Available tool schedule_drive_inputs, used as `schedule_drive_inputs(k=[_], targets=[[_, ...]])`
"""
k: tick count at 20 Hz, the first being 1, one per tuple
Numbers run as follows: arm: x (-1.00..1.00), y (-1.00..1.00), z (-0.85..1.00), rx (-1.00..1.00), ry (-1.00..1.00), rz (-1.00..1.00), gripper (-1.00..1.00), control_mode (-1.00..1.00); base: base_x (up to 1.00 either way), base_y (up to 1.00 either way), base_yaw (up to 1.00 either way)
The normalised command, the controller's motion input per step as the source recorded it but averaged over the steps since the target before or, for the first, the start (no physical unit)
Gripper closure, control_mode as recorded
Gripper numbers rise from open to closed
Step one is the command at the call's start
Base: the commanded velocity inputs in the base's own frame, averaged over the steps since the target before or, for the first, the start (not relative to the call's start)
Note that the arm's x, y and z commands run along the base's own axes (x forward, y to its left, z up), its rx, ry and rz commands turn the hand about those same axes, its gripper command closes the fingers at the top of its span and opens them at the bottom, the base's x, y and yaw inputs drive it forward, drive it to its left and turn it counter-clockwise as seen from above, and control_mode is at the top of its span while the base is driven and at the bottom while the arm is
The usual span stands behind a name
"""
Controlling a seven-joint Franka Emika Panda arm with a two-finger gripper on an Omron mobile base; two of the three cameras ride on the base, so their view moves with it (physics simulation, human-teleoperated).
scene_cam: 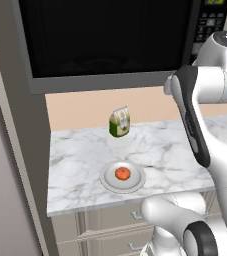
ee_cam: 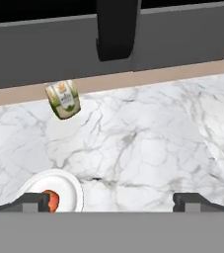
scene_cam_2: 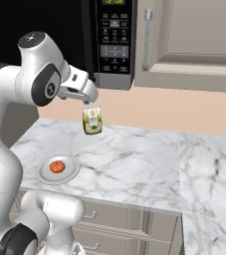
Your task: Pick the squash from the counter and place it in the microwave. Then turn on the microwave.
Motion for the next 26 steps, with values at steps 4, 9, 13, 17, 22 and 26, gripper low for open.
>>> schedule_drive_inputs(k=[4,9,13,17,22,26], targets=[[-0.06,-0.09,0.32,0.00,-0.07,0.00,-1.00,-1.00,0.00,0.00,0.00],[-0.03,-0.06,0.33,-0.02,-0.13,0.00,-1.00,-1.00,0.00,0.00,0.00],[0.00,0.00,0.34,-0.04,-0.17,0.01,-1.00,-1.00,0.00,0.00,0.00],[0.00,0.00,0.36,-0.04,-0.15,0.02,-1.00,-1.00,0.00,0.00,0.00],[0.00,0.00,0.29,-0.02,-0.12,0.04,-1.00,-1.00,0.00,0.00,0.00],[0.00,0.00,0.17,-0.01,-0.14,0.09,-1.00,-1.00,0.00,0.00,0.00]])
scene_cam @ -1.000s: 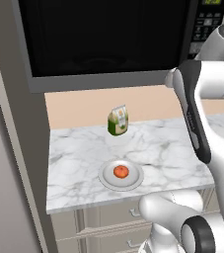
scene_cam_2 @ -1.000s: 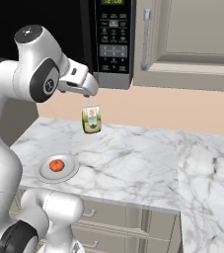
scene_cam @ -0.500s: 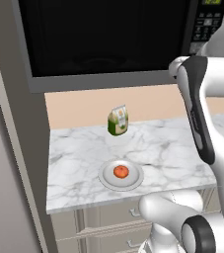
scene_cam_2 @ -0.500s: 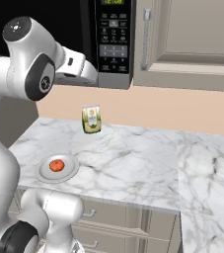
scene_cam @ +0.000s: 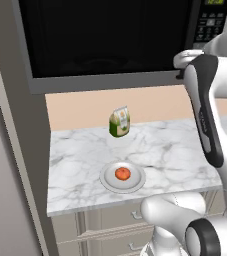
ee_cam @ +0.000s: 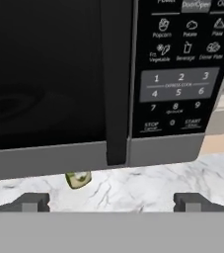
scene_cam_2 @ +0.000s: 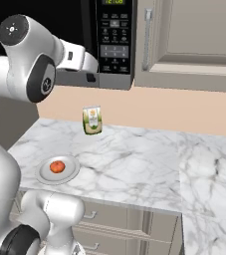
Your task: Pick the squash from the counter and place it in the microwave. Then turn on the microwave.
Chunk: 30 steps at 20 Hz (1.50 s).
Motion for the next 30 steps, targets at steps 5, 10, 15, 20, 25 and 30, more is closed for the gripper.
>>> schedule_drive_inputs(k=[5,10,15,20,25,30], targets=[[0.00,0.00,0.15,-0.01,-0.12,0.08,-1.00,-1.00,0.00,0.00,0.00],[0.11,0.00,0.08,-0.01,-0.08,0.07,-1.00,-1.00,0.00,0.00,0.00],[0.19,0.00,0.12,0.00,0.00,0.02,-1.00,-1.00,0.00,0.00,0.00],[0.23,-0.02,0.13,0.00,0.00,0.00,-1.00,-1.00,0.00,0.00,0.00],[0.23,-0.04,0.09,0.00,0.00,0.00,-1.00,-1.00,0.00,0.00,0.00],[0.24,-0.07,0.02,0.00,0.00,0.00,-1.00,-1.00,0.00,0.00,0.00]])
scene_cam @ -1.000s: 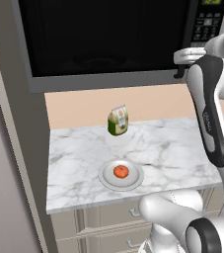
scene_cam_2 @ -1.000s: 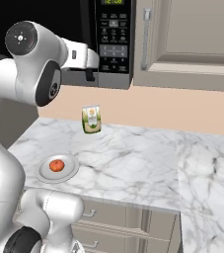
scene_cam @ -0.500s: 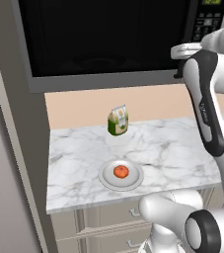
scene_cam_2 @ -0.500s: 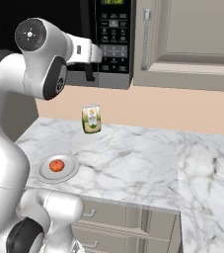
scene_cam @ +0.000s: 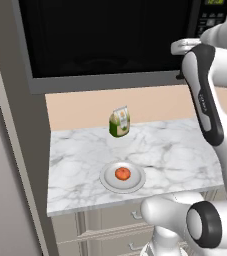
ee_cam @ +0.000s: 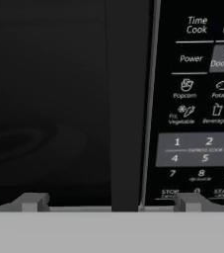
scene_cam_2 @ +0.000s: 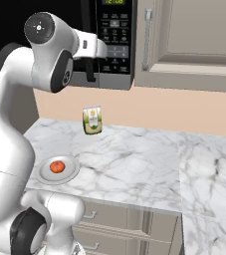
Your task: Pick the squash from the counter and place it in the microwave. Then turn on the microwave.
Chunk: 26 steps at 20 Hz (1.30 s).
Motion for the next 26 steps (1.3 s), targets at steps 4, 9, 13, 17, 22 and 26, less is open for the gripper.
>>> schedule_drive_inputs(k=[4,9,13,17,22,26], targets=[[0.26,-0.04,0.00,0.00,0.00,0.00,-1.00,-1.00,0.00,0.00,0.00],[0.25,-0.05,0.00,0.00,0.00,0.00,-1.00,-1.00,0.00,0.00,0.00],[0.23,-0.08,0.00,0.00,0.00,0.00,-1.00,-1.00,0.00,0.00,0.00],[0.22,-0.06,0.00,0.00,0.00,0.00,-1.00,-1.00,0.00,0.00,0.00],[0.24,-0.02,0.00,0.00,0.00,0.00,-1.00,-1.00,0.00,0.00,0.00],[0.24,-0.01,0.00,0.00,0.00,0.00,-1.00,-1.00,0.00,0.00,0.00]])
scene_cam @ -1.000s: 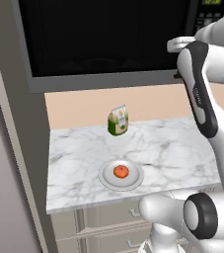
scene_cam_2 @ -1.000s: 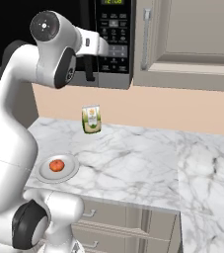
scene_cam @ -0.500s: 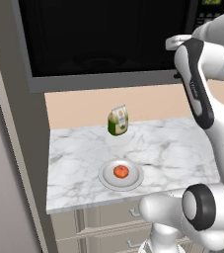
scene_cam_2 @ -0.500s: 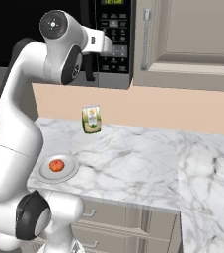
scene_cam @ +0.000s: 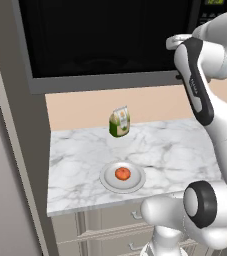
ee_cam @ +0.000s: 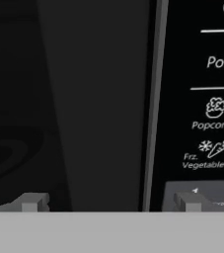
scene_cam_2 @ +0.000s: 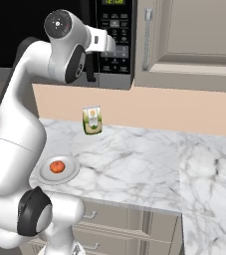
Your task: Pick the squash from the counter and place it in the microwave. Then turn on the microwave.
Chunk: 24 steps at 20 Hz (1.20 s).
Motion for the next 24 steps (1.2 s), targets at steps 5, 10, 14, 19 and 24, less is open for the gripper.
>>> schedule_drive_inputs(k=[5,10,14,19,24], targets=[[0.18,0.00,0.00,0.00,0.00,0.00,-1.00,-1.00,0.00,0.00,0.00],[0.05,0.00,-0.02,0.00,0.00,0.00,1.00,-1.00,0.00,0.00,0.00],[0.00,0.00,0.00,0.00,0.00,0.00,1.00,-1.00,0.00,0.00,0.00],[-0.07,0.00,0.00,0.00,-0.01,0.00,1.00,-1.00,0.00,0.00,0.00],[-0.39,0.00,0.00,0.00,-0.07,-0.03,1.00,-1.00,0.00,0.00,0.00]])
